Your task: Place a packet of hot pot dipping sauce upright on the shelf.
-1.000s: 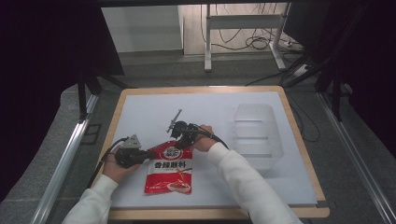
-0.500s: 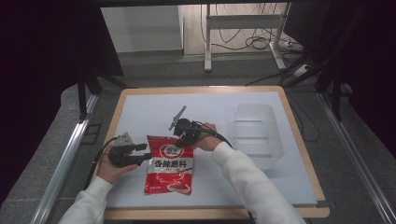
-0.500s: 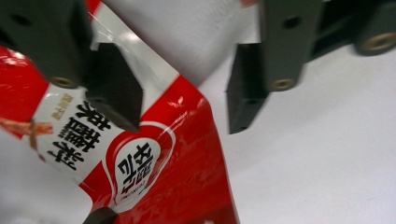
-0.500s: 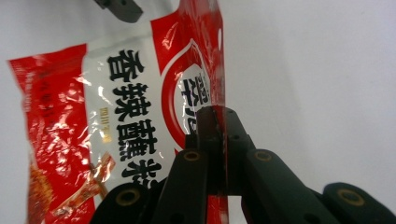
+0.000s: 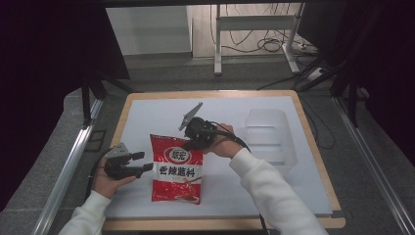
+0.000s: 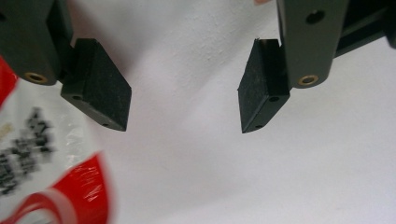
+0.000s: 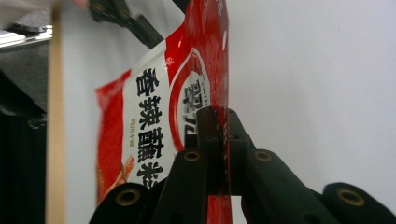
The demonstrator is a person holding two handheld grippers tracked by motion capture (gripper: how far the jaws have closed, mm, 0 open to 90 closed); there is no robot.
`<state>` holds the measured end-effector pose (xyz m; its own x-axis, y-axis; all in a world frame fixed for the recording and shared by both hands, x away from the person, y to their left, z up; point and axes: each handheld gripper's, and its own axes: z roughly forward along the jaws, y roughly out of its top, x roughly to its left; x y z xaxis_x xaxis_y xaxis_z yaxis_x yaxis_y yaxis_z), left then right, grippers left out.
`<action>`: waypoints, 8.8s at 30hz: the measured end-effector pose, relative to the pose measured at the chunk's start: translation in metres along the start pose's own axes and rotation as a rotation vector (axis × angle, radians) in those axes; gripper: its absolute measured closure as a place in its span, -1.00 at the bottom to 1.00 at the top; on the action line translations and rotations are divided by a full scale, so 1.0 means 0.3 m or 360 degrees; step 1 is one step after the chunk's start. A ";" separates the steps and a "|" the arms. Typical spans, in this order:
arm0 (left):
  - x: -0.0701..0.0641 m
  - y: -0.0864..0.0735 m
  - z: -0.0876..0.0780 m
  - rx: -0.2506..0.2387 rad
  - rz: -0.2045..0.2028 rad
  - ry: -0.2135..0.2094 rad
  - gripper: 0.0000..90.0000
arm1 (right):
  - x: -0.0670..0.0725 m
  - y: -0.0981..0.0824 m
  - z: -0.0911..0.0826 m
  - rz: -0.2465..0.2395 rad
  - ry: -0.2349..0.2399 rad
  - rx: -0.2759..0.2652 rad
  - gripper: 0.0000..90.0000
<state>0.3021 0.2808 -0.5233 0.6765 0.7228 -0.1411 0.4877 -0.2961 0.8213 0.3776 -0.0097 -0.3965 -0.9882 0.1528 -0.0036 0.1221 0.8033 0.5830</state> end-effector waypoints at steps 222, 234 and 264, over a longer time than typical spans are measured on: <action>-0.086 0.044 0.047 0.0047 0.0093 -0.0041 -0.25 | -0.394 -0.534 -0.702 0.0530 -0.0854 -0.0569 -0.16; -0.095 0.043 0.037 0.0044 0.0127 -0.0065 -0.24 | -0.151 -0.408 -0.623 0.0541 -0.0836 -0.0693 -0.22; -0.125 0.037 0.044 0.0051 0.0127 -0.0065 -0.25 | 0.072 -0.480 -0.210 0.0603 -0.0455 -0.0652 -0.26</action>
<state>0.2894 0.2422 -0.5163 0.7357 0.6701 -0.0987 0.4482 -0.3724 0.8127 0.3329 -0.1584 -0.4293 -0.8128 0.5770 0.0801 0.3579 0.3861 0.8502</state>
